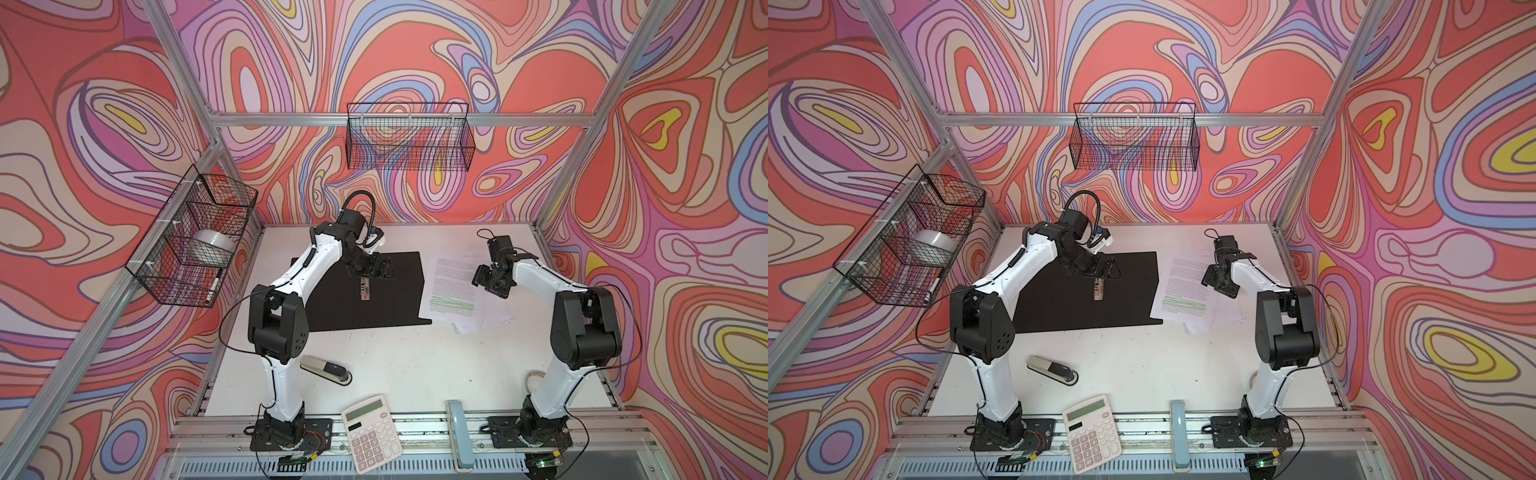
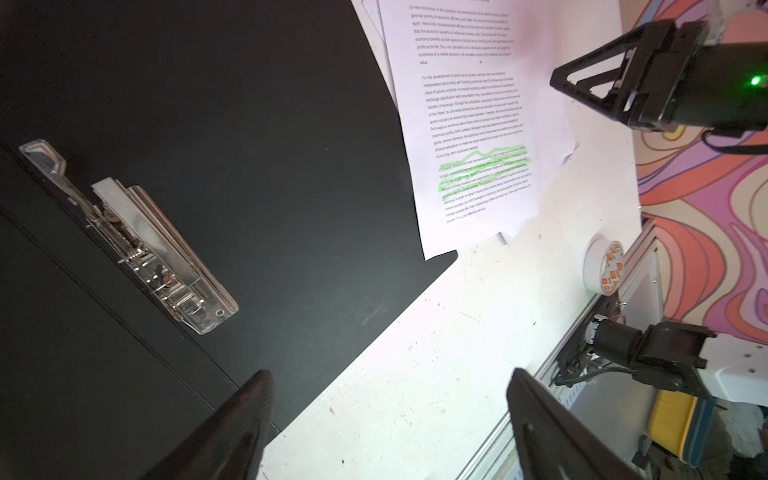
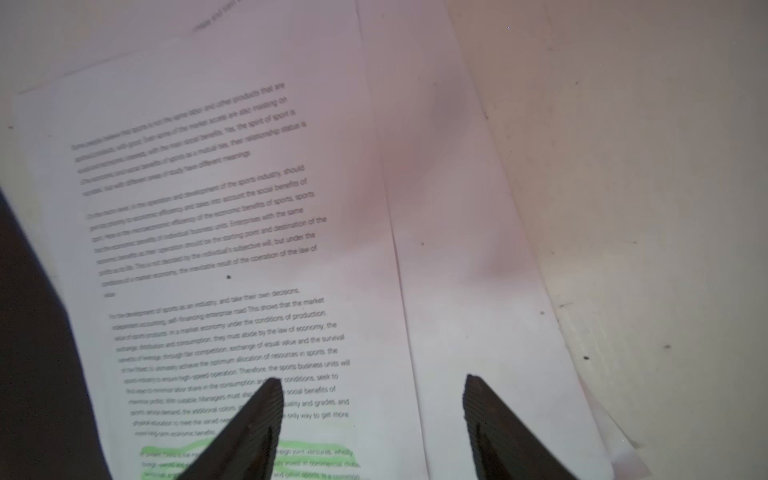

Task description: Put the files into the folder

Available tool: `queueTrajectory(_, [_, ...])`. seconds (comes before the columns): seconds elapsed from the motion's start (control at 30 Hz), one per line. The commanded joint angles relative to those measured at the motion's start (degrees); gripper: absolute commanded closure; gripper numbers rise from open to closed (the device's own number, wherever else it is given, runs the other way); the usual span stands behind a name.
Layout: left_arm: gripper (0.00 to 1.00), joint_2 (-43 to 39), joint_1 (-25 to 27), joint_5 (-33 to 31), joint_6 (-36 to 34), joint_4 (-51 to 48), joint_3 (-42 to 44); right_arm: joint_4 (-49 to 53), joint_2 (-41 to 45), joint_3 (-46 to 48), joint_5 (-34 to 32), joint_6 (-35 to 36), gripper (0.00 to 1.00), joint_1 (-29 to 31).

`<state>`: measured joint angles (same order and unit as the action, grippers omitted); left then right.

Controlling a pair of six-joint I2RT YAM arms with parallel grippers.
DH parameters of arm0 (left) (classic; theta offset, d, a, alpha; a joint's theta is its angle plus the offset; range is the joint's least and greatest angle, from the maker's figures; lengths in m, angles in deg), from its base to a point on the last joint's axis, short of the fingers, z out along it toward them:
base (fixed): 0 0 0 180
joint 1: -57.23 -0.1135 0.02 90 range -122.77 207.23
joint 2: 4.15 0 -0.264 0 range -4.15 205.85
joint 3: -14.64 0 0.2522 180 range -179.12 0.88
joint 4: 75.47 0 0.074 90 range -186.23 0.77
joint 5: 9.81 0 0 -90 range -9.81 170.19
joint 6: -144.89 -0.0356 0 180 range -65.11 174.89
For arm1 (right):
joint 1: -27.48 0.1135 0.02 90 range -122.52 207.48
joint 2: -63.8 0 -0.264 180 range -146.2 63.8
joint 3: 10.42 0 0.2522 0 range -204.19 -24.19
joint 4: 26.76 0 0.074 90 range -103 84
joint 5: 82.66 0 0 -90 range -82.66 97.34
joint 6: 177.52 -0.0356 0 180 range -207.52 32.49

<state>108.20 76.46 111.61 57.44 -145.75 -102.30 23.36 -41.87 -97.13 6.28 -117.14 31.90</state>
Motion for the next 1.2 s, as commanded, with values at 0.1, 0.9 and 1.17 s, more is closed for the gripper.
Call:
queueTrajectory(0.1, [0.11,-0.85,-1.52,-8.48,-2.47,1.24,0.57,-1.76,-4.22,-2.31,1.72,1.44,0.28,-0.28])
queueTrajectory(0.9, [0.12,19.92,12.52,-3.21,-0.68,1.22,-14.77,-1.48,-5.46,0.35,12.51,5.05,0.30,-3.29])
queueTrajectory(1.17, [0.16,28.42,13.91,-2.37,1.18,0.09,-22.43,-1.05,-6.12,0.56,17.40,7.52,0.31,-3.37])
